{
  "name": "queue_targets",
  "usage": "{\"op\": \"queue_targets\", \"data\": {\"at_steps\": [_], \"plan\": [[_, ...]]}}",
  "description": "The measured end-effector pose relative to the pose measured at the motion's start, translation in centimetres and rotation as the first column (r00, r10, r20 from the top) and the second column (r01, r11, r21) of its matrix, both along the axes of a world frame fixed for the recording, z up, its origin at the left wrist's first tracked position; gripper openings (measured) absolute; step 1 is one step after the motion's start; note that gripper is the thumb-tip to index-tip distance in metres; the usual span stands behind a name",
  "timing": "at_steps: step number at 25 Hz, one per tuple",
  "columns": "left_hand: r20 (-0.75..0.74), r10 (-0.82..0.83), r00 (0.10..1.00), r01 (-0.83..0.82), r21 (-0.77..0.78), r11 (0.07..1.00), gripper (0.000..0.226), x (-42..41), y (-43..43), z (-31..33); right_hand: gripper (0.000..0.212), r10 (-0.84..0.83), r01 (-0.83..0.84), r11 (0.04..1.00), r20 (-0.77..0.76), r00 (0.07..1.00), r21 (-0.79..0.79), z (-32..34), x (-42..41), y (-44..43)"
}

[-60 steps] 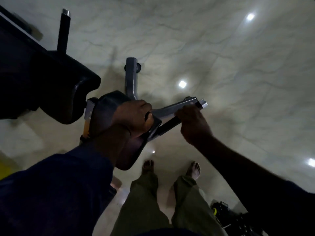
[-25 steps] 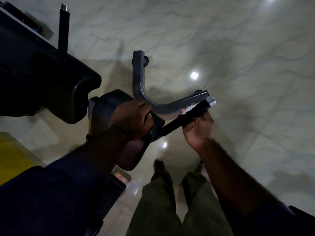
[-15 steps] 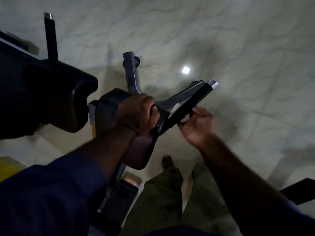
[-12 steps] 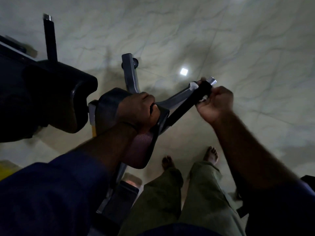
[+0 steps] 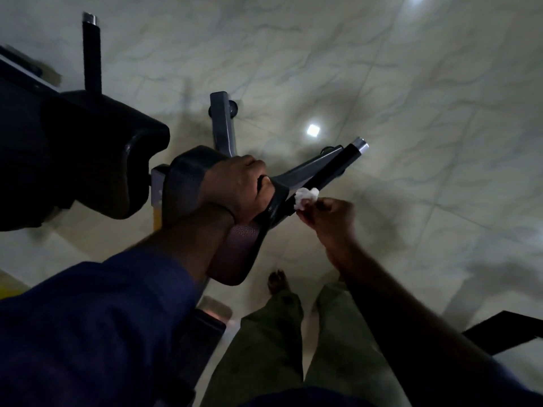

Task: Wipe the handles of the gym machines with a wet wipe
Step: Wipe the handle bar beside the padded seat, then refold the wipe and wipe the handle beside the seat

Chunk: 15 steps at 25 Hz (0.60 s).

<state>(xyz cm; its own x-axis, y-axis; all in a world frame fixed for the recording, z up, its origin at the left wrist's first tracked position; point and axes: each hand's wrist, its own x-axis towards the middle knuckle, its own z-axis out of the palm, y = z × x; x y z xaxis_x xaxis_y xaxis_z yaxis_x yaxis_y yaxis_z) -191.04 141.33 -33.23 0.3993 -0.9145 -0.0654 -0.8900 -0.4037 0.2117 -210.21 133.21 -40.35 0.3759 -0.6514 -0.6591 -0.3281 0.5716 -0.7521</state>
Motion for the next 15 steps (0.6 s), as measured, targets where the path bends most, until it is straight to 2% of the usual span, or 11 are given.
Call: {"op": "queue_targets", "data": {"at_steps": [2,3,4,5,7,8,9,11,13,14,15], "plan": [[0.004,0.007,1.0,-0.007,0.019,1.0,0.036,-0.1,0.0,0.1,0.027,0.165,-0.203,0.94,-0.157,0.974,-0.273,1.3,0.0,-2.4],[0.005,0.011,1.0,-0.011,0.018,1.0,0.037,-0.2,0.0,0.0,0.031,0.17,-0.299,0.85,-0.311,0.935,-0.433,2.0,-0.1,-4.0],[0.008,0.019,1.0,-0.019,0.016,1.0,0.037,-0.2,0.0,0.0,0.033,0.055,-0.319,0.746,-0.423,0.905,-0.585,2.9,-0.3,-5.9],[0.016,0.03,0.999,-0.03,0.015,0.999,0.037,-0.2,0.0,-0.1,0.031,-0.067,-0.3,0.667,-0.456,0.887,-0.682,3.8,-0.6,-8.1],[0.015,0.041,0.999,-0.041,0.025,0.999,0.036,-0.1,0.1,-0.2,0.023,-0.227,-0.213,0.547,-0.389,0.893,-0.809,5.2,-0.6,-12.0],[0.012,0.044,0.999,-0.045,0.034,0.998,0.035,-0.3,0.1,-0.2,0.021,-0.212,-0.227,0.512,-0.378,0.901,-0.828,4.8,-0.4,-12.6],[0.009,0.055,0.998,-0.055,0.045,0.997,0.033,-0.4,0.1,-0.1,0.02,-0.123,-0.287,0.486,-0.39,0.913,-0.825,4.4,0.0,-12.0],[-0.008,0.091,0.996,-0.09,0.074,0.993,0.024,-0.3,-0.2,0.2,0.015,0.188,-0.456,0.434,-0.417,0.889,-0.777,2.8,0.6,-7.3],[-0.031,0.138,0.99,-0.133,0.124,0.983,0.017,-0.7,-0.7,0.5,0.015,0.446,-0.539,0.356,-0.368,0.816,-0.763,2.3,0.0,-3.5],[-0.077,0.193,0.978,-0.18,0.148,0.972,0.017,-1.2,-1.2,0.6,0.013,0.508,-0.561,0.378,-0.342,0.791,-0.736,3.1,-0.3,-3.7],[-0.172,0.285,0.943,-0.256,0.171,0.951,0.019,-1.9,-1.9,0.7,0.009,0.512,-0.57,0.45,-0.324,0.795,-0.688,3.8,-0.5,-5.2]]}}
